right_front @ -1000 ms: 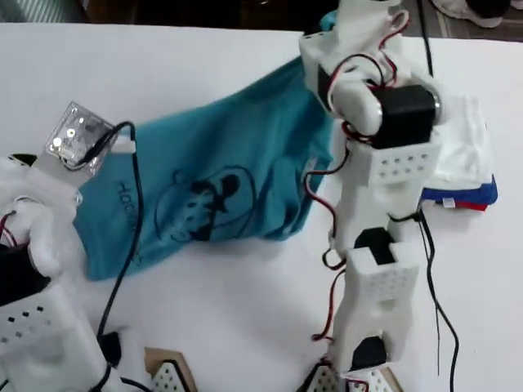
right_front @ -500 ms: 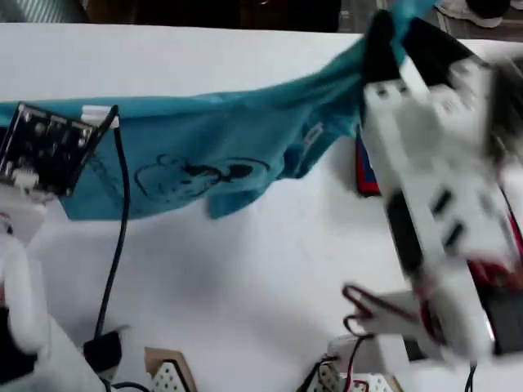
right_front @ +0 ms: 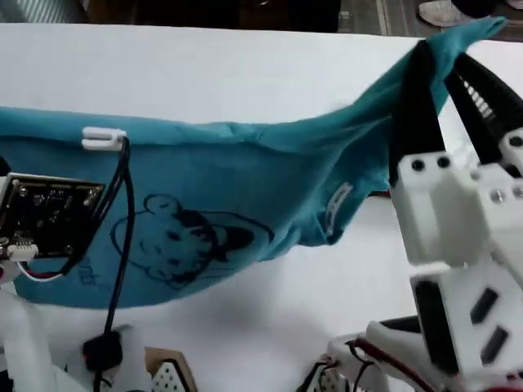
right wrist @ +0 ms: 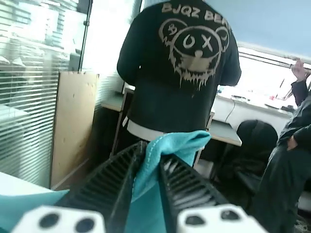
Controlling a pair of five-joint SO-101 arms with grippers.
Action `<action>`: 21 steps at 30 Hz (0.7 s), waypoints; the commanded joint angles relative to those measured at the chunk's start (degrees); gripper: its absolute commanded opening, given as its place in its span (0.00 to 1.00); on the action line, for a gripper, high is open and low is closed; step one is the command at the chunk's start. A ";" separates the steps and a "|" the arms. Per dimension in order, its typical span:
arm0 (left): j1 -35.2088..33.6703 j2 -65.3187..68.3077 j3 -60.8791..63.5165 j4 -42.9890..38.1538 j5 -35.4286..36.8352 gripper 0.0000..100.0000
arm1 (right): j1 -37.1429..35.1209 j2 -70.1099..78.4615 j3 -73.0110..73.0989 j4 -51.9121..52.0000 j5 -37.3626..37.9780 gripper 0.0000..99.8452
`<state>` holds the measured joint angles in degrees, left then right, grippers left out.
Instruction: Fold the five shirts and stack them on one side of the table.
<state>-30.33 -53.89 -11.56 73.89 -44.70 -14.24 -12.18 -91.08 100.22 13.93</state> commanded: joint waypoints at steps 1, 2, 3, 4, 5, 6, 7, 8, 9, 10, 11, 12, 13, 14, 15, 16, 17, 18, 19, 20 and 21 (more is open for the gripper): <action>0.70 0.26 -2.59 0.18 1.23 0.03 | -0.92 -4.18 -0.26 -0.75 0.35 0.02; 0.70 0.26 -2.68 0.53 2.20 0.03 | -0.84 -5.32 -0.09 -1.45 0.35 0.02; 0.70 0.26 -2.15 0.88 2.81 0.03 | -0.75 -6.46 0.18 -2.51 0.70 0.02; 0.70 0.62 -1.89 1.76 3.16 0.03 | -0.75 -7.16 0.26 -3.47 2.20 0.02; 0.70 0.70 -0.75 2.11 3.16 0.03 | -0.75 -7.87 0.26 -4.35 3.69 0.02; 0.70 0.62 0.92 1.93 3.16 0.03 | -0.75 -8.22 0.35 -5.05 4.75 0.02; 0.70 0.35 2.59 1.93 2.99 0.03 | -0.75 -8.48 0.35 -5.76 5.10 0.02; 0.70 0.35 4.18 1.93 2.99 0.03 | -0.75 -8.57 0.35 -6.29 5.27 0.02; 0.70 0.35 5.67 1.93 2.99 0.03 | -0.75 -8.57 0.35 -6.64 5.63 0.02; 0.70 0.35 7.08 1.93 2.99 0.03 | -0.66 -8.57 0.35 -6.90 6.24 0.02; 0.70 0.35 8.31 1.93 2.99 0.03 | -0.66 -8.57 0.35 -7.25 6.77 0.02; 0.70 0.35 9.45 1.93 2.99 0.03 | -0.66 -8.48 0.35 -7.78 7.12 0.02; 0.70 0.35 10.33 1.93 2.99 0.03 | -0.66 -8.48 0.35 -8.13 7.30 0.02; 0.70 0.26 11.12 1.93 3.08 0.03 | -0.75 -8.66 0.35 -8.22 7.47 0.02; 0.70 0.26 11.56 1.93 3.16 0.03 | -0.75 -8.84 0.35 -8.13 7.56 0.02; 0.70 0.26 11.74 2.20 3.16 0.03 | -0.92 -8.84 0.26 -7.87 7.56 0.02; 0.70 0.26 11.65 2.46 3.25 0.03 | -0.92 -9.01 0.09 -7.60 7.47 0.02; 0.70 0.18 11.47 2.73 3.25 0.03 | -1.01 -9.63 0.18 -7.25 7.38 0.02; 0.70 -0.09 11.03 3.43 3.25 0.03 | -1.10 -10.24 0.26 -6.81 7.30 0.02; 0.70 -0.88 10.68 4.31 3.25 0.03 | -1.10 -10.86 0.26 -6.46 7.21 0.02; 0.70 -1.93 10.42 5.45 3.25 0.03 | -1.10 -11.47 0.26 -6.37 7.21 0.02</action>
<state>-29.98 -54.42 -0.22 77.32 -42.07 -14.77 -21.32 -90.73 94.07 21.05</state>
